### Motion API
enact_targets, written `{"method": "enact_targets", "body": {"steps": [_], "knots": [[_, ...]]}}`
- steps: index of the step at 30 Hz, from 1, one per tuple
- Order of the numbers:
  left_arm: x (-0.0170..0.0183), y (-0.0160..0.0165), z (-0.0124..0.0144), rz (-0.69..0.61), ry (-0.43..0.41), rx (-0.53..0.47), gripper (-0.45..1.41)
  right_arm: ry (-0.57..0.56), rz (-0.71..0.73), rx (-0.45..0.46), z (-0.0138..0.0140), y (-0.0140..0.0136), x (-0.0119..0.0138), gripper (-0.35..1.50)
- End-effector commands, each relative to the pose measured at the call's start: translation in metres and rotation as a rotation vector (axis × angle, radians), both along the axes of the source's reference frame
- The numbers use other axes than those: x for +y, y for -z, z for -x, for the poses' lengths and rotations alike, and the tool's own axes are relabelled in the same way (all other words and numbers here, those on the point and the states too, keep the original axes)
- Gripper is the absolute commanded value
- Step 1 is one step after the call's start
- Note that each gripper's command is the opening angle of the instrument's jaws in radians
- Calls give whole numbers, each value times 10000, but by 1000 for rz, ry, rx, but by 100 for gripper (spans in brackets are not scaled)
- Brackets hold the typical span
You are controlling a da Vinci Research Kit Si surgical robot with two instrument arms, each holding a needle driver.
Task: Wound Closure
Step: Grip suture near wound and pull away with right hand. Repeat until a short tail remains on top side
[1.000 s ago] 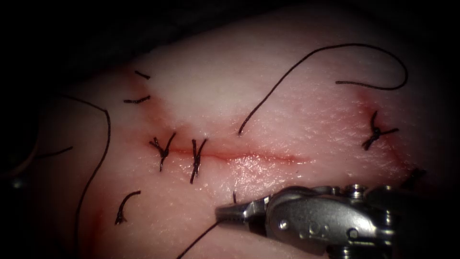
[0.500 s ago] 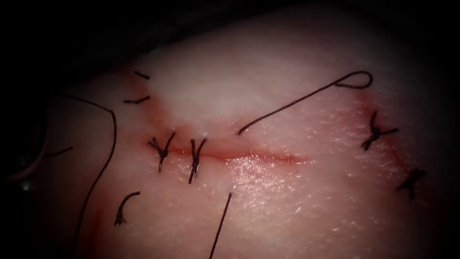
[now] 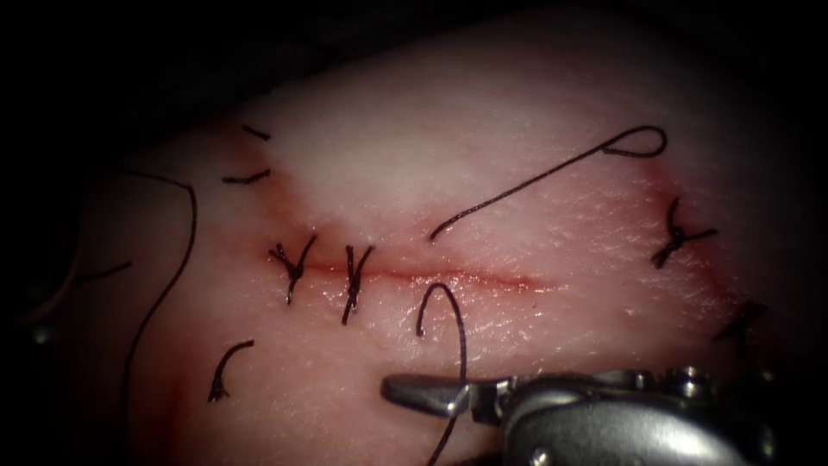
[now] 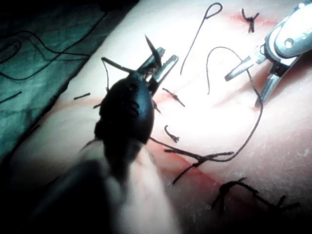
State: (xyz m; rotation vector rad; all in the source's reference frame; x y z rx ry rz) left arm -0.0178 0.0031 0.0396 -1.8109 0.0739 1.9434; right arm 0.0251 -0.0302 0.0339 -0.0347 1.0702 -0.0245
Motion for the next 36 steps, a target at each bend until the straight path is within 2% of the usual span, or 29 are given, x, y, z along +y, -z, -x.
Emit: {"method": "enact_targets", "body": {"steps": [1,6,10,11,13,15,17,20,25,27,30,33,34,35,36], "knots": [[9,-4,5,4,-1,0,-45,7,19,0,-9,-16,16,145],[8,-4,3,5,-2,-1,-45,15,30,-9,-8,-37,23,145],[9,-5,1,4,-5,-3,-45,4,35,18,0,-28,20,145],[10,-5,0,4,-7,-6,-45,-1,36,29,3,-22,19,145],[12,-4,-9,-2,-9,-3,-45,-39,47,109,25,11,12,148],[13,-4,-13,-4,-10,-3,-45,-44,49,127,32,19,9,148],[16,-2,-27,-14,-3,5,-45,-63,33,189,55,46,-4,148],[20,-1,-45,-19,18,3,-45,-91,5,238,80,73,-16,148],[26,3,-76,-33,58,6,-45,-126,-48,257,114,94,-13,146],[29,5,-88,-27,75,12,-45,-147,-101,251,119,90,-2,141],[31,8,-99,-26,100,24,-45,-175,-111,230,110,70,12,143],[30,11,-101,-20,107,34,-45,-213,-143,174,86,24,35,146],[29,11,-99,-18,105,31,-45,-222,-152,158,83,11,41,145],[29,11,-99,-18,105,31,-45,-222,-152,158,83,11,41,145],[28,12,-96,-15,105,28,-45,-235,-163,140,80,-7,48,143]]}}
